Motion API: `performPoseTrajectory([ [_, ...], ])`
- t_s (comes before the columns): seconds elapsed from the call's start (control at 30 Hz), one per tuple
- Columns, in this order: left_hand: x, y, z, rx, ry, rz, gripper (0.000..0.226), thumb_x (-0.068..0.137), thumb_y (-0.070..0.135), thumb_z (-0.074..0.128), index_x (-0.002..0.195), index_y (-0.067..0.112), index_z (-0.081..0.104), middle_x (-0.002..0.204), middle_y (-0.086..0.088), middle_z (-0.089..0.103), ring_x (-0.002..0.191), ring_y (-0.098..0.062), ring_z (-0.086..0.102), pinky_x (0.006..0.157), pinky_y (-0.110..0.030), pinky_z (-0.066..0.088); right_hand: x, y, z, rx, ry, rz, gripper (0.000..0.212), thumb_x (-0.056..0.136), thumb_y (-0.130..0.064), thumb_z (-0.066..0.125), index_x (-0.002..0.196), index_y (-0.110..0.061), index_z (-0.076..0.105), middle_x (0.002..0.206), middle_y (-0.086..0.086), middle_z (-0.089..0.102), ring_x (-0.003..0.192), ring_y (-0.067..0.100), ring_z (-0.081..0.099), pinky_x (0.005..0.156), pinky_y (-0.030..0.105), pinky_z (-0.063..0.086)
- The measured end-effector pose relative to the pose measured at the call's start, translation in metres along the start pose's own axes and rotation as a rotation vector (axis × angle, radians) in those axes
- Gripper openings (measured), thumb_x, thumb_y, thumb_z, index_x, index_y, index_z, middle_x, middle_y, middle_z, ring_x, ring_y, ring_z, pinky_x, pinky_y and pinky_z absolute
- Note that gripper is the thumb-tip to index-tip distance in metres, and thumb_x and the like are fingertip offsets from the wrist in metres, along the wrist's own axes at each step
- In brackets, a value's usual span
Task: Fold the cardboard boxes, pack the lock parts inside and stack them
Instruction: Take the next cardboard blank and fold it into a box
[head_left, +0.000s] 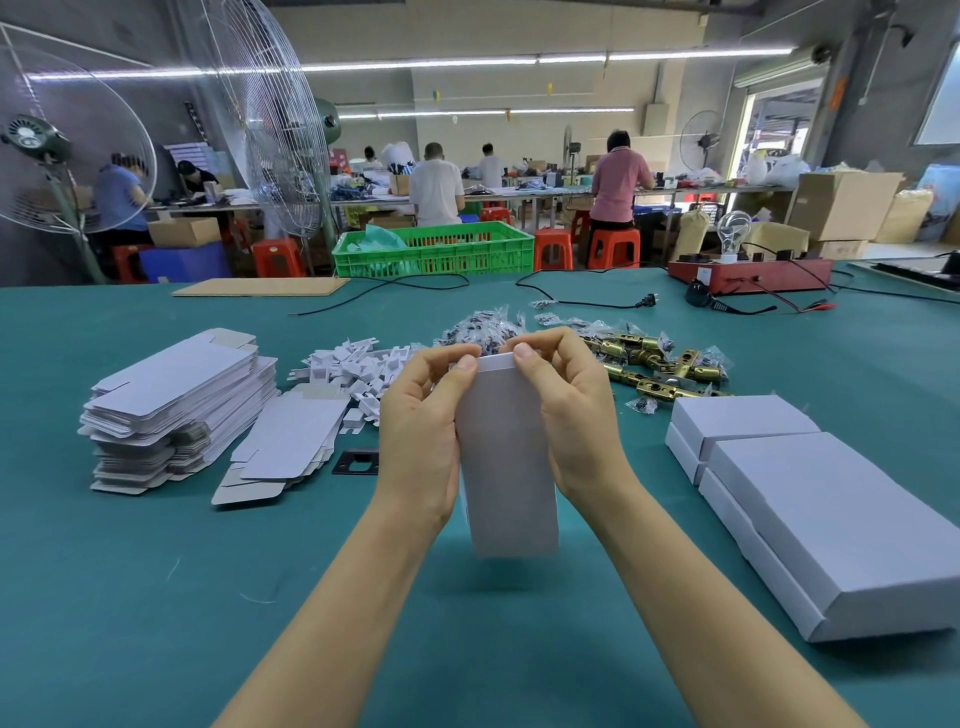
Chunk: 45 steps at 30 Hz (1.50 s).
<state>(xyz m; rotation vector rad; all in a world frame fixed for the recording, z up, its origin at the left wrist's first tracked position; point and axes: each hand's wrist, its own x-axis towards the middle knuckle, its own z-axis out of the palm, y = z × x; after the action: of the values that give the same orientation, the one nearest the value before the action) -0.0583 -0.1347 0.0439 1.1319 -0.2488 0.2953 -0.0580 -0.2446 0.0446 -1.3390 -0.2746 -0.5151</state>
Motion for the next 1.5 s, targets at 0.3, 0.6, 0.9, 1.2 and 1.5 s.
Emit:
performPoseTrajectory([
  [0.3, 0.0009, 0.0004, 0.001, -0.1, -0.013, -0.049, 0.019, 0.099, 0.01, 0.05, 0.089, 0.006, 0.066, 0.083, 0.0, 0.071, 0.075, -0.009, 0.065, 0.065, -0.021, 0.054, 0.0008, -0.0022, 0.0009, -0.084, 0.01, -0.044, 0.014, 0.095, -0.022, 0.058, 0.082, -0.016, 0.061, 0.07, -0.018, 0.06, 0.07, 0.002, 0.054, 0.065, 0.019, 0.044],
  [0.6, 0.0011, 0.0008, 0.004, -0.17, -0.003, -0.075, 0.034, 0.093, -0.003, 0.042, 0.074, 0.007, 0.068, 0.077, -0.001, 0.072, 0.071, -0.008, 0.066, 0.063, -0.019, 0.053, 0.0, -0.0021, 0.0022, -0.109, 0.038, 0.002, 0.014, 0.079, -0.03, 0.055, 0.08, -0.019, 0.063, 0.084, 0.001, 0.067, 0.078, 0.01, 0.058, 0.074, 0.03, 0.047],
  [0.9, 0.0013, 0.0004, 0.0054, -0.102, 0.022, -0.058, 0.045, 0.089, -0.008, 0.04, 0.061, 0.011, 0.069, 0.078, 0.0, 0.071, 0.073, -0.008, 0.065, 0.063, -0.018, 0.052, 0.0019, 0.0029, 0.0033, -0.129, 0.039, -0.045, 0.012, 0.076, -0.022, 0.049, 0.074, -0.018, 0.06, 0.068, -0.016, 0.06, 0.066, -0.003, 0.051, 0.06, 0.01, 0.04],
  [1.2, -0.0039, -0.0059, 0.0058, 0.063, 0.008, -0.069, 0.009, 0.09, 0.005, 0.063, 0.085, 0.009, 0.07, 0.081, -0.004, 0.068, 0.072, -0.009, 0.063, 0.063, -0.021, 0.052, 0.0038, 0.0029, 0.0021, -0.135, -0.007, -0.036, 0.021, 0.075, -0.017, 0.044, 0.07, -0.017, 0.064, 0.072, -0.01, 0.064, 0.074, 0.002, 0.055, 0.068, 0.017, 0.043],
  [1.5, -0.0041, -0.0061, 0.0055, 0.079, 0.014, -0.068, 0.03, 0.086, -0.004, 0.059, 0.071, 0.019, 0.071, 0.078, -0.002, 0.07, 0.075, -0.011, 0.062, 0.064, -0.02, 0.051, 0.0026, 0.0031, 0.0036, -0.11, 0.011, -0.023, 0.025, 0.069, -0.01, 0.039, 0.078, -0.011, 0.062, 0.077, -0.004, 0.065, 0.076, 0.001, 0.059, 0.069, 0.013, 0.045],
])
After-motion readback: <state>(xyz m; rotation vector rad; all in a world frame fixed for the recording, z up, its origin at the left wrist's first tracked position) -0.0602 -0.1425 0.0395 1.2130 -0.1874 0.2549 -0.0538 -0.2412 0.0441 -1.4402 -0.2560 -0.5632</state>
